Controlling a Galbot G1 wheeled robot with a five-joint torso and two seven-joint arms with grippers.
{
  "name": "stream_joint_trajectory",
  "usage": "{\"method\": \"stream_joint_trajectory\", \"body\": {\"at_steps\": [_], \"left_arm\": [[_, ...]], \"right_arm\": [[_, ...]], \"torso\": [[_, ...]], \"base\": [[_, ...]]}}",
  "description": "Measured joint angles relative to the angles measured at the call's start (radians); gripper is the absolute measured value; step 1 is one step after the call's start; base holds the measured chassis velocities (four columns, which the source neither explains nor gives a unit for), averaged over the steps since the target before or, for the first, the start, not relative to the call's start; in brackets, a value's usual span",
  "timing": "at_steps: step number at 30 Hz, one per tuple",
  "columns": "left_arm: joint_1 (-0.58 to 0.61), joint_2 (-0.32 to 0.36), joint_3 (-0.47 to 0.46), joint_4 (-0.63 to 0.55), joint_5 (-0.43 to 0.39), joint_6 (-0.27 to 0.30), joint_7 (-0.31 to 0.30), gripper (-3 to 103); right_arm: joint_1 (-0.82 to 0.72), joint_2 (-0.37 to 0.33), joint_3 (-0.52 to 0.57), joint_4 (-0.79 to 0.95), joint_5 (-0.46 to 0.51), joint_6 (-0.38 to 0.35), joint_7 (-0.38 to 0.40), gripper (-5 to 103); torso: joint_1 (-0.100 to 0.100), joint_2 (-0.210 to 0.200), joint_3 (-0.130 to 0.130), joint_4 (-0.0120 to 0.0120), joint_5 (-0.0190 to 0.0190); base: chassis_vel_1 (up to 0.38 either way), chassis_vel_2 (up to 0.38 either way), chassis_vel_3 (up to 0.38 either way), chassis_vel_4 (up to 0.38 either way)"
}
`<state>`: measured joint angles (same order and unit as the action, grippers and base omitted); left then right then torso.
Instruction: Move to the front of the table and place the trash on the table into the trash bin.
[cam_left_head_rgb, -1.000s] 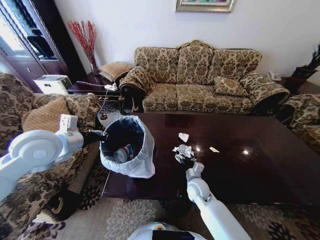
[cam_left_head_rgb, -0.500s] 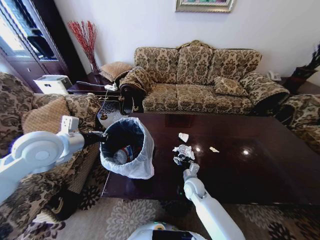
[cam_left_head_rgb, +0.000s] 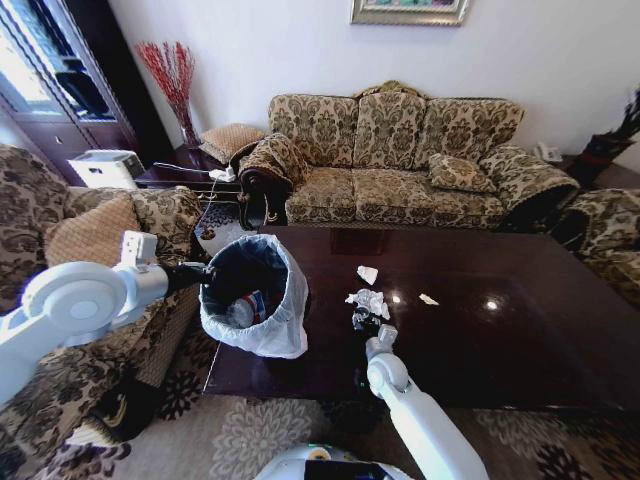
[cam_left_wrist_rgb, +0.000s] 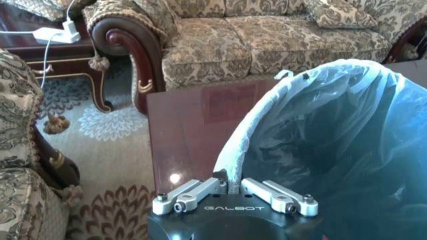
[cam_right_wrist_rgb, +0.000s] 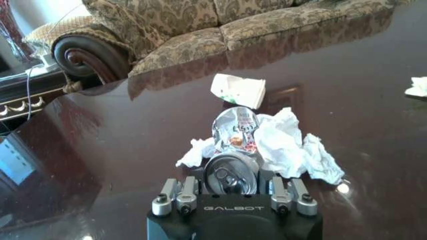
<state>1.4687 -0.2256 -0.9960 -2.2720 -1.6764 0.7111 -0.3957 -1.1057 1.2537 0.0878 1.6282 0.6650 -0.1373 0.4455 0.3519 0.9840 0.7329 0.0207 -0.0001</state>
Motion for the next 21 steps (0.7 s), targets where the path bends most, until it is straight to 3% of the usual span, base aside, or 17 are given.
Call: {"method": "stream_joint_trajectory", "body": {"at_steps": [2, 6, 7, 8, 11, 12, 14, 15, 18, 19, 21], "left_arm": [[0.000, 0.002, 0.000, 0.001, 0.000, 0.000, 0.000, 0], [-0.001, 0.011, -0.002, 0.006, -0.001, -0.001, 0.000, 0], [-0.001, 0.018, -0.003, 0.015, -0.002, -0.001, 0.000, 0], [-0.001, 0.018, -0.003, 0.015, -0.002, -0.001, 0.000, 0], [-0.004, 0.032, -0.003, 0.034, -0.003, -0.006, 0.001, 0], [-0.004, 0.032, -0.003, 0.034, -0.003, -0.006, 0.001, 0], [-0.005, 0.038, -0.002, 0.052, -0.001, -0.008, 0.001, 0], [-0.005, 0.038, -0.002, 0.052, -0.001, -0.008, 0.001, 0], [-0.004, 0.043, 0.003, 0.061, 0.001, -0.011, 0.002, 0], [-0.004, 0.043, 0.003, 0.061, 0.001, -0.011, 0.002, 0], [-0.003, 0.049, 0.007, 0.058, 0.001, -0.011, 0.002, 0]], "right_arm": [[-0.011, -0.006, 0.005, 0.013, 0.000, 0.009, -0.002, 45], [-0.059, -0.028, 0.025, 0.074, -0.047, 0.099, -0.043, 45], [-0.089, -0.039, 0.041, 0.126, -0.055, 0.165, -0.072, 45], [-0.089, -0.039, 0.041, 0.126, -0.055, 0.165, -0.072, 45], [-0.114, -0.040, 0.080, 0.199, -0.128, 0.341, -0.171, 45], [-0.114, -0.040, 0.080, 0.199, -0.128, 0.341, -0.171, 45], [-0.114, -0.050, 0.096, 0.298, -0.157, 0.417, -0.265, 45], [-0.114, -0.050, 0.096, 0.298, -0.157, 0.417, -0.265, 45], [-0.056, -0.078, 0.065, 0.499, -0.080, 0.394, -0.426, 45], [-0.056, -0.078, 0.065, 0.499, -0.080, 0.394, -0.426, 45], [-0.029, -0.087, 0.033, 0.578, -0.044, 0.357, -0.512, 45]], "torso": [[0.000, 0.000, 0.000, 0.0001, 0.0003], [0.000, 0.000, 0.000, -0.0001, 0.0002], [0.000, 0.000, 0.000, -0.0005, 0.0002], [0.000, 0.000, 0.000, -0.0005, 0.0002], [0.000, 0.000, 0.000, 0.0000, 0.0002], [0.000, 0.000, 0.000, 0.0000, 0.0002], [0.000, 0.000, 0.000, -0.0002, 0.0001], [0.000, 0.000, 0.000, -0.0002, 0.0001], [0.000, 0.000, 0.000, 0.0002, -0.0003], [0.000, 0.000, 0.000, 0.0002, -0.0003], [0.000, 0.000, 0.000, 0.0004, -0.0003]], "base": [[0.000, 0.000, 0.000, 0.000], [0.000, 0.000, 0.000, 0.000], [0.000, 0.000, 0.000, 0.000], [0.000, 0.000, 0.000, 0.000], [0.000, 0.000, 0.000, 0.000], [0.000, 0.000, 0.000, 0.000], [0.000, 0.000, 0.000, 0.000], [0.000, 0.000, 0.000, 0.000], [0.000, 0.000, 0.000, 0.000], [0.000, 0.000, 0.000, 0.000], [0.000, 0.000, 0.000, 0.000]]}}
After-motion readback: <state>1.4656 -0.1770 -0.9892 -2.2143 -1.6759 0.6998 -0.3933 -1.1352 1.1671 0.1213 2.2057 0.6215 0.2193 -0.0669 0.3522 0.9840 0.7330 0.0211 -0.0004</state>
